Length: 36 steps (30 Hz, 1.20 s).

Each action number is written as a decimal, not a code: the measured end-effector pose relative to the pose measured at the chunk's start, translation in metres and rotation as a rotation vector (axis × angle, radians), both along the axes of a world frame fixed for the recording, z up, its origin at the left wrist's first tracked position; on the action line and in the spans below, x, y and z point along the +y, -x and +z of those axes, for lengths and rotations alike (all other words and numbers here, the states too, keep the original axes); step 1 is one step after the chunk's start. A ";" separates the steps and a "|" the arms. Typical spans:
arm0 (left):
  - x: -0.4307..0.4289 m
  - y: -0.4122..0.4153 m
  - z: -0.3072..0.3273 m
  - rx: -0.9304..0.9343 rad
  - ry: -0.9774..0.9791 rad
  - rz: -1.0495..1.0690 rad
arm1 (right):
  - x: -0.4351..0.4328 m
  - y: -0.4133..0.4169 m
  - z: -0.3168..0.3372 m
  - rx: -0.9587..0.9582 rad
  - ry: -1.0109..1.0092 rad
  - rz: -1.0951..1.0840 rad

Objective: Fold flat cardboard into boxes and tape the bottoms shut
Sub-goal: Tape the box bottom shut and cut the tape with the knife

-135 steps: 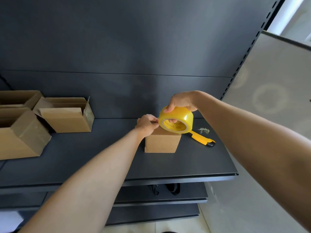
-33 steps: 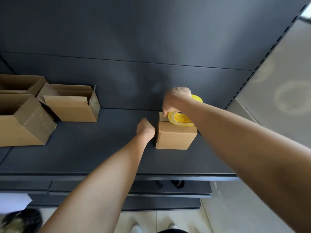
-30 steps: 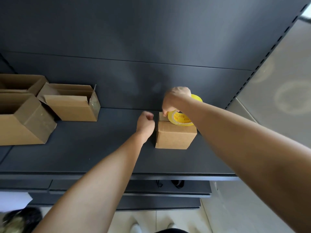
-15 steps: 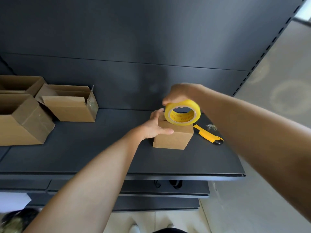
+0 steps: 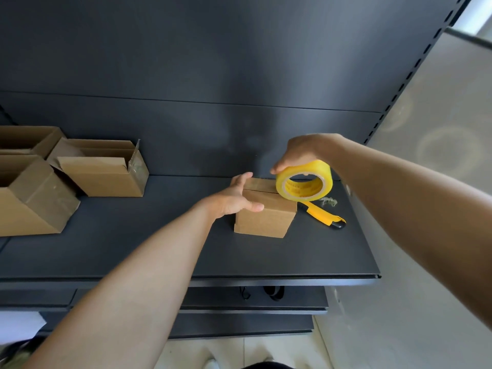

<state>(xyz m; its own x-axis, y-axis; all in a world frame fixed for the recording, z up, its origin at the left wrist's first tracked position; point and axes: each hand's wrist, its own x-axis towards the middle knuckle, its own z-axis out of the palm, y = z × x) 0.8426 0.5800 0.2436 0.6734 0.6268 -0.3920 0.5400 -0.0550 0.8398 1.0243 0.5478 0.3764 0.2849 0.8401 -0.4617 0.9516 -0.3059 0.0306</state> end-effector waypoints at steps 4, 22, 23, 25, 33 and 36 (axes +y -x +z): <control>0.001 0.002 0.001 -0.009 0.011 0.015 | -0.008 0.000 0.001 -0.114 0.063 -0.010; 0.001 0.001 0.004 -0.008 0.053 0.060 | -0.031 -0.028 -0.044 0.072 0.171 -0.140; 0.001 0.001 0.003 -0.010 0.055 0.061 | -0.032 -0.029 -0.048 0.086 0.180 -0.147; 0.001 0.001 0.003 -0.013 0.064 0.061 | -0.034 -0.030 -0.055 0.122 0.189 -0.171; -0.004 0.000 0.003 -0.060 0.131 0.108 | -0.037 -0.032 -0.062 0.163 0.161 -0.207; -0.006 0.000 0.000 -0.129 0.146 0.186 | -0.039 -0.031 -0.065 0.150 0.149 -0.224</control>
